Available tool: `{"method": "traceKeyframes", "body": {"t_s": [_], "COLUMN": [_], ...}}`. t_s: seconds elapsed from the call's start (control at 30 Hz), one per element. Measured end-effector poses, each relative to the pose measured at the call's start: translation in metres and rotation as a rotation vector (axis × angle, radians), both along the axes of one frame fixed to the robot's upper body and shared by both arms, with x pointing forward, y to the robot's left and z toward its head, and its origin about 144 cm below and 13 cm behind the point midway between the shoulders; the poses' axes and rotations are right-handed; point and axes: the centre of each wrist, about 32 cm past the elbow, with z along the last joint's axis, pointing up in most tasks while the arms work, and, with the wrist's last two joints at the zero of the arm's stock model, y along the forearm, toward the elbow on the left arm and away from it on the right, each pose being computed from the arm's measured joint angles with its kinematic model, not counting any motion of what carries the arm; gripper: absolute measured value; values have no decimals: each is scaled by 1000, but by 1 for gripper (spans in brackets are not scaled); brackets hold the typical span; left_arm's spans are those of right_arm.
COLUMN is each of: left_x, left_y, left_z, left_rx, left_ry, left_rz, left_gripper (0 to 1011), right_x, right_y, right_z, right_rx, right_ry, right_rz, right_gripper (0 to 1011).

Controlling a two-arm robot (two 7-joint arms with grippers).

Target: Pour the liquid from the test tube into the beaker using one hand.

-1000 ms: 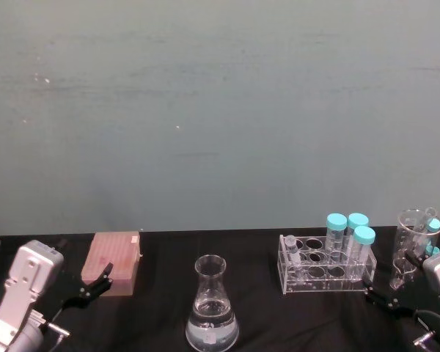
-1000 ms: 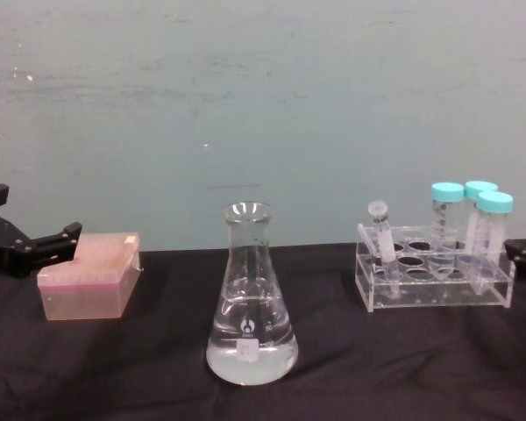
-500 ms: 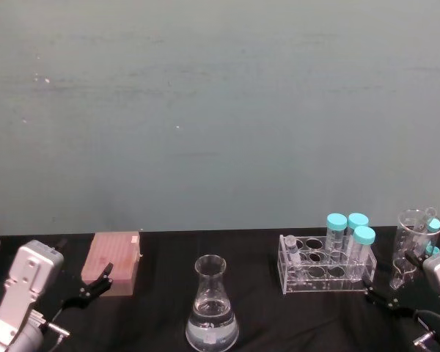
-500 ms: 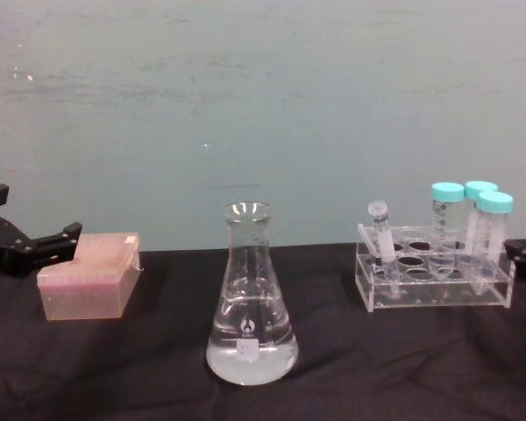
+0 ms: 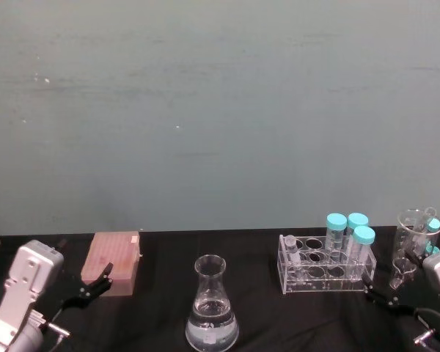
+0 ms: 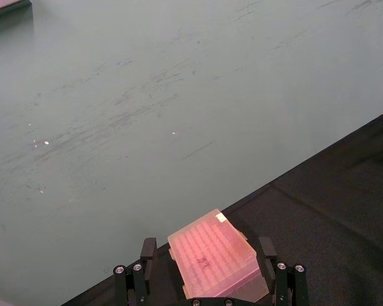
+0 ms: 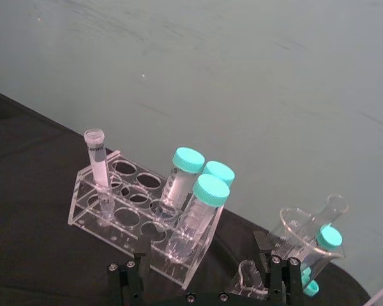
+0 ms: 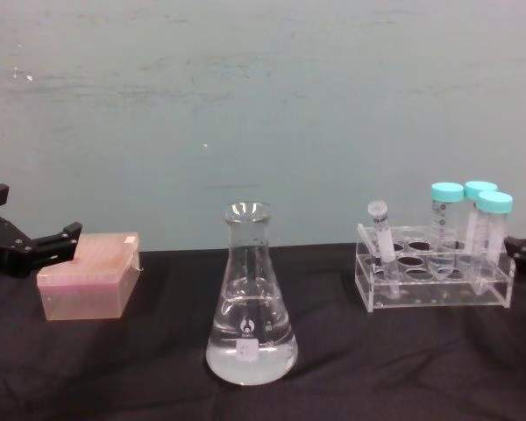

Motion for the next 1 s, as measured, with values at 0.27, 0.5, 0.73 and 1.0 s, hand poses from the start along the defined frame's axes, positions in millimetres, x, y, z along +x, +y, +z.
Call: {"method": "traceKeyframes", "body": {"t_s": [0.27, 0.5, 0.73, 1.0], "left_x": [0, 0, 0, 0], "left_y": [0, 0, 0, 0], "left_z": [0, 0, 0, 0], "left_rx": [0, 0, 0, 0], "left_ry": [0, 0, 0, 0], "left_rz": [0, 0, 0, 0], "left_gripper": [1000, 1000, 1000, 1000], "right_x": [13, 27, 43, 62], "right_y": [0, 5, 7, 8], "right_z": [10, 18, 25, 31], "right_rx": [-10, 0, 28, 45], "right_ry": [-29, -39, -10, 18], "right_rz": [55, 101, 166, 235], "right_gripper": [1003, 1003, 1003, 1003]}}
